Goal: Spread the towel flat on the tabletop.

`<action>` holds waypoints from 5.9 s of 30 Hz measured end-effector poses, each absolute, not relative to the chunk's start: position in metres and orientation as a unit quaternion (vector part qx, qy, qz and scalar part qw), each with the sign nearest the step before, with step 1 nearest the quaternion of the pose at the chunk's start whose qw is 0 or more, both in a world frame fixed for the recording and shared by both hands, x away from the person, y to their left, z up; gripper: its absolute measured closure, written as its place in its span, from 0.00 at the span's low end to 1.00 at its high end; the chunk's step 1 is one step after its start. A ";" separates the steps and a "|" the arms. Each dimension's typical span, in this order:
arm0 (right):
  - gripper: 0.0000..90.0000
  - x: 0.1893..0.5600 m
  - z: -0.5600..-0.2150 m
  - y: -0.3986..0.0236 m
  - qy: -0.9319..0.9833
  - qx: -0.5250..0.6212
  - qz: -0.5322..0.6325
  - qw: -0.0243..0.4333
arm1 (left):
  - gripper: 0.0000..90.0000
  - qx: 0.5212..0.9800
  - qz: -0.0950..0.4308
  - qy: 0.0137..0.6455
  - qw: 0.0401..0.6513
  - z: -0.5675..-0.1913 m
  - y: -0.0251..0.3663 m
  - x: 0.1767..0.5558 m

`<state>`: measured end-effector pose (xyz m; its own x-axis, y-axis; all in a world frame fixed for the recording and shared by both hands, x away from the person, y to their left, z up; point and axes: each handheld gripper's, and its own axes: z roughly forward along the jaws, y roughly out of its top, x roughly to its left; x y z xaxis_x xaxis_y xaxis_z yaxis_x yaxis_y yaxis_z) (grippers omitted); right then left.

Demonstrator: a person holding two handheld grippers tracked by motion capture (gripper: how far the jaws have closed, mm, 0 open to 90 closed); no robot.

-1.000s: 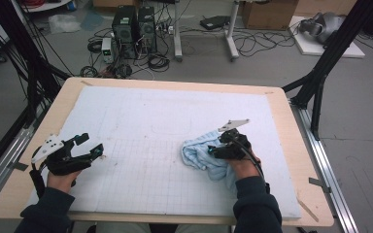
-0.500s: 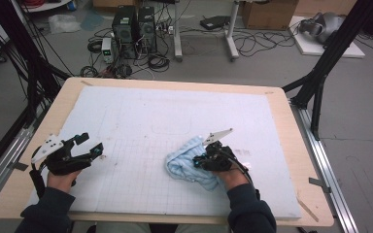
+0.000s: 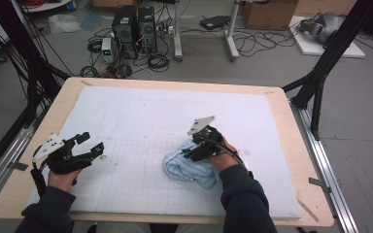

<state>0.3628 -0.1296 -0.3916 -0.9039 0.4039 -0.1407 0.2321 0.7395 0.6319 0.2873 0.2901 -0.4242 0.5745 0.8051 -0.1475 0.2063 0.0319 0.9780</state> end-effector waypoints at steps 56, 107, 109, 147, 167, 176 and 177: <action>0.48 0.383 -0.385 -0.133 0.837 0.289 0.426 0.184 | 0.29 0.651 0.240 0.390 0.605 -0.426 0.294 0.288; 0.60 0.387 -0.396 -0.201 0.792 0.397 0.400 0.235 | 0.29 0.655 0.233 0.391 0.603 -0.428 0.293 0.288; 0.60 0.375 -0.388 -0.196 0.798 0.367 0.416 0.234 | 0.29 0.654 0.233 0.392 0.604 -0.428 0.293 0.289; 0.83 0.338 -0.405 -0.153 0.881 0.313 0.297 0.193 | 0.29 0.647 0.234 0.395 0.609 -0.427 0.296 0.291; 0.81 0.341 -0.408 -0.160 0.883 0.319 0.272 0.209 | 0.29 0.645 0.234 0.395 0.611 -0.427 0.296 0.291; 0.80 0.355 -0.423 -0.160 0.885 0.341 0.211 0.237 | 0.29 0.642 0.235 0.396 0.613 -0.426 0.298 0.290; 0.80 0.356 -0.424 -0.162 0.883 0.348 0.203 0.241 | 0.29 0.642 0.234 0.396 0.614 -0.426 0.298 0.290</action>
